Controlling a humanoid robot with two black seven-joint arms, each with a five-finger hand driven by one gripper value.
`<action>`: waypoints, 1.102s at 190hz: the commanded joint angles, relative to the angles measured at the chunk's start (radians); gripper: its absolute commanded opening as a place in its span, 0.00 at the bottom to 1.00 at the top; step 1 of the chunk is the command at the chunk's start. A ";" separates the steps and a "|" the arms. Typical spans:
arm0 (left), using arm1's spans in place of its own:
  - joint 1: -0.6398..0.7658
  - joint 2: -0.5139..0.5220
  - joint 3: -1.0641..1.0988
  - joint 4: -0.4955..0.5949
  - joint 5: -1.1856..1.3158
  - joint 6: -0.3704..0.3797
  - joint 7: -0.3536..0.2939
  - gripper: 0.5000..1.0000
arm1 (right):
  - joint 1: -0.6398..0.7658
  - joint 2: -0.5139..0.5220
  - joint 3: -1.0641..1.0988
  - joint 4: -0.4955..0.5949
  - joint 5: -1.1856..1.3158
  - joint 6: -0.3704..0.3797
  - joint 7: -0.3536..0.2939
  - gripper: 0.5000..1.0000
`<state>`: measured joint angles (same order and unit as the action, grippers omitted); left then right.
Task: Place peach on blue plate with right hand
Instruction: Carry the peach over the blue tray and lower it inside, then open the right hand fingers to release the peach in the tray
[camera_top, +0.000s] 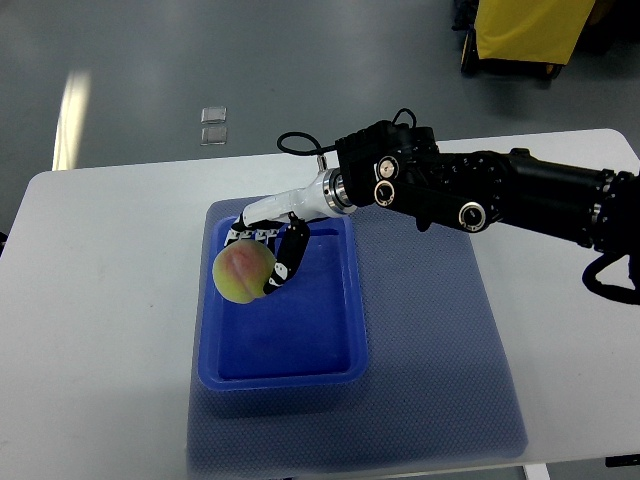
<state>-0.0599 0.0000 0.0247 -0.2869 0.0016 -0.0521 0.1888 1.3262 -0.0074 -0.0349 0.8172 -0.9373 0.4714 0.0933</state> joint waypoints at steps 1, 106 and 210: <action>0.000 0.000 0.000 0.000 0.002 0.000 0.000 1.00 | -0.038 0.007 0.000 -0.023 -0.018 -0.002 0.000 0.41; 0.000 0.000 0.000 0.000 0.000 0.000 0.000 1.00 | -0.082 0.007 0.000 -0.075 -0.044 -0.004 0.003 0.72; 0.000 0.000 0.000 0.000 0.000 0.000 0.000 1.00 | 0.014 -0.090 0.148 -0.049 0.015 0.035 0.008 0.86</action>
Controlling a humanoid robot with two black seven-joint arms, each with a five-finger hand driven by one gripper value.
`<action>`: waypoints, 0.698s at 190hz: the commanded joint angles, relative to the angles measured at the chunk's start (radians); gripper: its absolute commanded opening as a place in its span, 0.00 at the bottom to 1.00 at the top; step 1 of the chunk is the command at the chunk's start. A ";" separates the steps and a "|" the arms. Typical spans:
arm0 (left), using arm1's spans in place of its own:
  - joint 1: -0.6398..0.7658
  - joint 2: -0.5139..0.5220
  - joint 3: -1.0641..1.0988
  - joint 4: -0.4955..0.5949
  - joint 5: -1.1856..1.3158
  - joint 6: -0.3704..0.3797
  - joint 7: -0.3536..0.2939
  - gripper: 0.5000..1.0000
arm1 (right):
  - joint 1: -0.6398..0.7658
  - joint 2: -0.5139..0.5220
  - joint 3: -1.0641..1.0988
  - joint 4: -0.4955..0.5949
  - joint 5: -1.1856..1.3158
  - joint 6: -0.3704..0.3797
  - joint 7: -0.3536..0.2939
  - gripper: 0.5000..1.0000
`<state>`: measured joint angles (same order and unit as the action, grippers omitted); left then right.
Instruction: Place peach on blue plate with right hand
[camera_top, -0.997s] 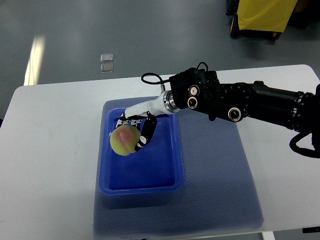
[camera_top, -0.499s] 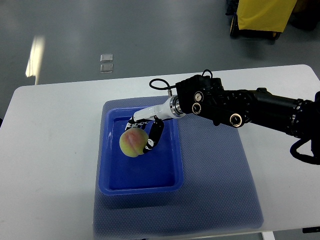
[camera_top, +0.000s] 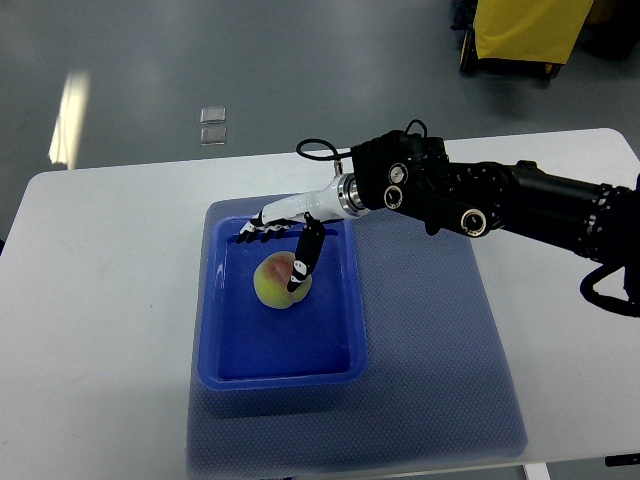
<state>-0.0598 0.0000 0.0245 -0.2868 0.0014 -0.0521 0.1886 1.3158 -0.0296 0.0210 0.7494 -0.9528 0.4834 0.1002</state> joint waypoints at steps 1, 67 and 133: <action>0.000 0.000 0.000 0.000 0.000 0.000 0.000 1.00 | 0.025 -0.069 0.093 0.019 0.031 0.023 0.001 0.86; 0.000 0.000 0.000 -0.009 0.005 0.000 0.000 1.00 | -0.233 -0.253 0.680 0.056 0.359 0.049 0.026 0.85; 0.000 0.000 0.000 -0.011 0.008 0.000 0.000 1.00 | -0.563 -0.122 1.113 -0.056 0.805 -0.071 0.079 0.86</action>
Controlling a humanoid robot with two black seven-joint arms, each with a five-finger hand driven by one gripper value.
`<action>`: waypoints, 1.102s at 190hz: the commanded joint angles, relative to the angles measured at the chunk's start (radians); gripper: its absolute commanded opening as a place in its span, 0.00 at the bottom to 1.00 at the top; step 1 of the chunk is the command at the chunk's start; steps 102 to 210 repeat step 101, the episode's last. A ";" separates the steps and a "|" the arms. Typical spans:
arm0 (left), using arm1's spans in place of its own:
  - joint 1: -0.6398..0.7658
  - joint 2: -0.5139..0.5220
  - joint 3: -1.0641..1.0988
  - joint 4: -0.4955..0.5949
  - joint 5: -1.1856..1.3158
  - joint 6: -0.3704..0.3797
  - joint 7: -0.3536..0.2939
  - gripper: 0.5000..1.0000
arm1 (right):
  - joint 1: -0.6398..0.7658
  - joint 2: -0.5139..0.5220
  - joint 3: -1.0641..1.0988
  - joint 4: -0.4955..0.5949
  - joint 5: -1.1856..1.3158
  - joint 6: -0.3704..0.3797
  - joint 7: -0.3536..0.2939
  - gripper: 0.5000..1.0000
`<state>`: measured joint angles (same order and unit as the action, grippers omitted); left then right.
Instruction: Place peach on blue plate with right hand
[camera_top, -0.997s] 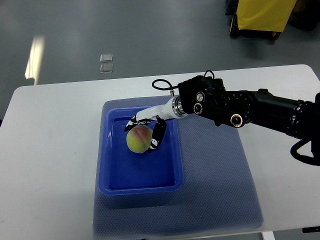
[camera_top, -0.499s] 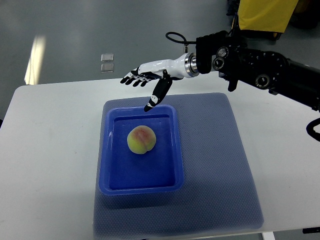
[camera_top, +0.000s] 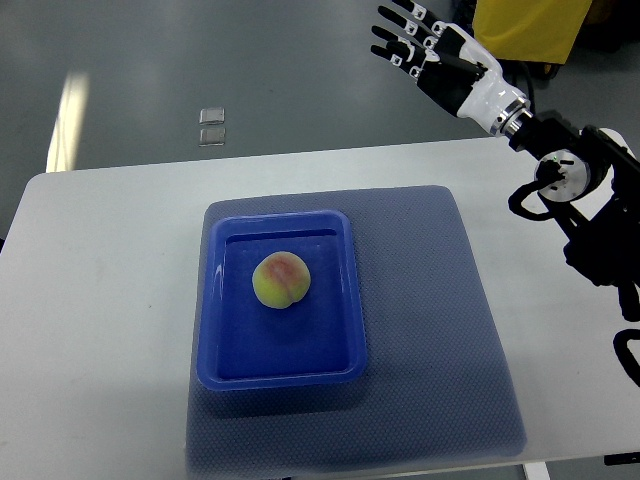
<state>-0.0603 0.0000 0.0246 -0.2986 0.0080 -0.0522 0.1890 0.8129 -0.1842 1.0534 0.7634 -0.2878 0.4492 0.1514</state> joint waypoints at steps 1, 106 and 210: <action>0.000 0.000 0.000 0.001 0.001 0.000 0.000 1.00 | -0.060 0.032 0.080 -0.070 0.141 -0.037 0.028 0.86; 0.000 0.000 0.000 0.001 0.000 0.000 0.000 1.00 | -0.121 0.084 0.088 -0.194 0.245 -0.041 0.076 0.86; 0.000 0.000 0.000 0.001 0.000 0.000 0.000 1.00 | -0.121 0.084 0.088 -0.194 0.245 -0.041 0.076 0.86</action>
